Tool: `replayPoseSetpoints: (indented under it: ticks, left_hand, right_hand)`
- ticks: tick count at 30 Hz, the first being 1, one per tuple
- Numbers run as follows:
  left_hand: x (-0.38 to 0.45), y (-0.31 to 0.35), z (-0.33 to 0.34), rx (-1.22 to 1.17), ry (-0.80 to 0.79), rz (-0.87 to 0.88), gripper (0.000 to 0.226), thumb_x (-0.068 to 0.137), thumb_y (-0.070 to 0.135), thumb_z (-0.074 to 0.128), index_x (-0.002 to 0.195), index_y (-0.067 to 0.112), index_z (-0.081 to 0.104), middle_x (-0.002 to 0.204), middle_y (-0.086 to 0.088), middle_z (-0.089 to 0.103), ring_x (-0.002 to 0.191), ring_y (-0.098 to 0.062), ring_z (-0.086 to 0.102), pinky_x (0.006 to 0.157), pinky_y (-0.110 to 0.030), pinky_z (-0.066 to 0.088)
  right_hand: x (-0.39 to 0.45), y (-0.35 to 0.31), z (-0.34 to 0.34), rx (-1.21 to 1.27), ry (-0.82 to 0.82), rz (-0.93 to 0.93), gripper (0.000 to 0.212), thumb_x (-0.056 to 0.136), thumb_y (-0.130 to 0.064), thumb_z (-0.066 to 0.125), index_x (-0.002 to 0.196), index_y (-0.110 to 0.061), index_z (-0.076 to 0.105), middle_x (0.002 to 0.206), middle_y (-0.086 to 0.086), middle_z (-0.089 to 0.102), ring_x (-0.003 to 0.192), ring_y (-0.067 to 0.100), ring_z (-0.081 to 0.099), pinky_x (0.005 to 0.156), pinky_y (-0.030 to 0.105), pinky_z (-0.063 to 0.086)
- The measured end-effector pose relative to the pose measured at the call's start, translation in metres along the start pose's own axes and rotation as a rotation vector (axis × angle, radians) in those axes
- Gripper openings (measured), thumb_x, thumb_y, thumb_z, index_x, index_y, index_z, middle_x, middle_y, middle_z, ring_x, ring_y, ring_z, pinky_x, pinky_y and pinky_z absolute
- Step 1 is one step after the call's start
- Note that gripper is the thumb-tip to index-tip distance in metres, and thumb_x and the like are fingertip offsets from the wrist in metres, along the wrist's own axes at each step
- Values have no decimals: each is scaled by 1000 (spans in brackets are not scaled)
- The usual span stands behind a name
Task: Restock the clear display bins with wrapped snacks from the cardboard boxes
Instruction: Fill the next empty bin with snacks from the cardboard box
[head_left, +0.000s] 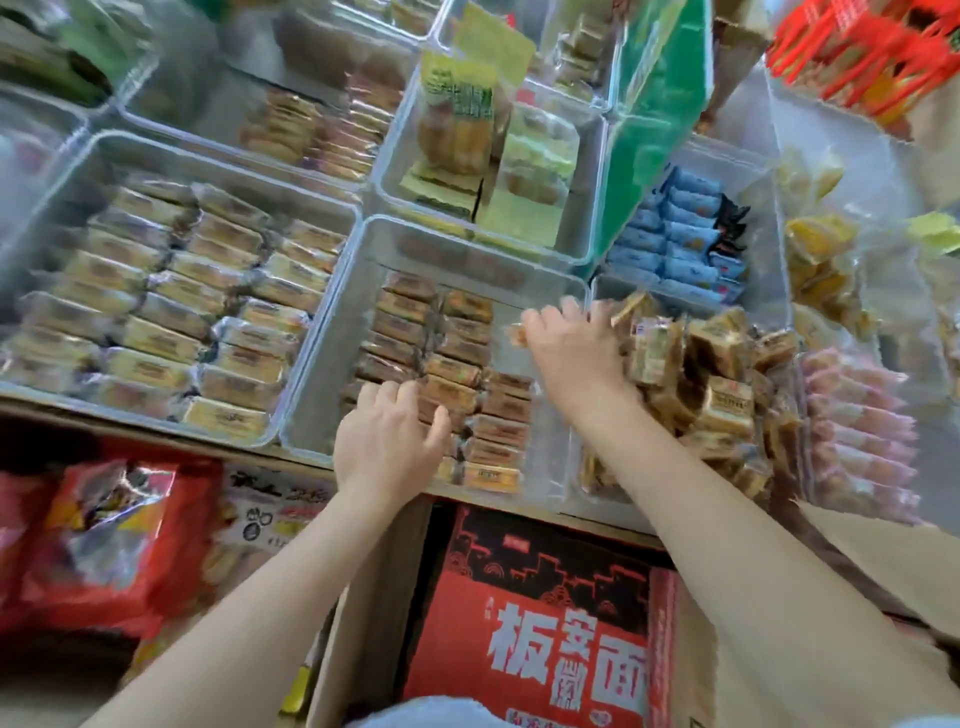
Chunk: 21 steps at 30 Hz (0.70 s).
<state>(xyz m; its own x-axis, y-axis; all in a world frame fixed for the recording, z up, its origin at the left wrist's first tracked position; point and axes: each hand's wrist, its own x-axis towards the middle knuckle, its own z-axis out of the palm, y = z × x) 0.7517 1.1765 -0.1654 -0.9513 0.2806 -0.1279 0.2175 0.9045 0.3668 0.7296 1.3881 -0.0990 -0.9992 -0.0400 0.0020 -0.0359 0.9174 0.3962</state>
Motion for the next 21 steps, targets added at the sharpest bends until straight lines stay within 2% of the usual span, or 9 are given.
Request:
replayPoseSetpoints:
  ticks: [3,5,8,11,14,15,18,21]
  left_hand:
    - [1,-1,2,39,-11,8,59,93,54,33,116,11,66,105,-9,68,105,-31,57,74,-41,54]
    - [1,-3,6,43,-9,8,55,93,53,35,108,11,67,99,-9,68,100,-30,58,68,-41,54]
    - [0,-1,6,58,18,10,51,93,52,39,102,11,68,94,-6,68,95,-29,58,61,-39,51]
    - [2,-1,8,65,35,4,49,93,51,41,101,11,69,92,-5,67,92,-27,58,57,-37,50]
    - [1,-1,8,63,25,1,49,93,51,41,100,11,69,91,-5,67,92,-27,58,57,-37,50]
    - [1,-1,7,64,15,-1,49,93,51,41,99,11,69,91,-5,67,92,-26,58,57,-37,49]
    - [1,-1,7,65,2,0,50,92,51,38,96,12,69,90,-4,68,91,-26,58,58,-36,48]
    - [2,0,3,67,-30,-9,55,90,54,33,95,12,69,90,-5,68,92,-26,57,60,-36,48]
  right_hand:
    - [29,-26,22,-2,-257,-61,30,91,-6,53,119,-16,54,118,6,62,115,29,49,91,41,39]
    - [42,-33,39,104,-389,-34,33,94,-2,47,125,-14,51,124,9,60,118,31,50,91,41,42]
    - [44,-30,62,376,-561,103,39,91,2,43,127,-11,49,122,15,60,112,36,57,86,43,49]
    - [45,-26,76,504,-587,177,29,91,-1,44,118,-11,52,114,17,63,102,38,61,80,40,50]
    - [32,-34,79,577,-554,200,24,95,-10,45,120,-9,47,112,16,60,101,37,58,76,37,44]
    - [25,-39,79,580,-534,187,28,95,-10,46,122,-8,45,117,17,57,106,36,56,80,39,44]
    - [5,-55,74,489,-520,124,55,90,-10,50,143,-8,36,146,17,37,129,35,42,106,46,38]
    - [-7,-53,59,382,-530,85,69,91,-15,50,154,-15,23,153,13,32,138,31,31,111,48,30]
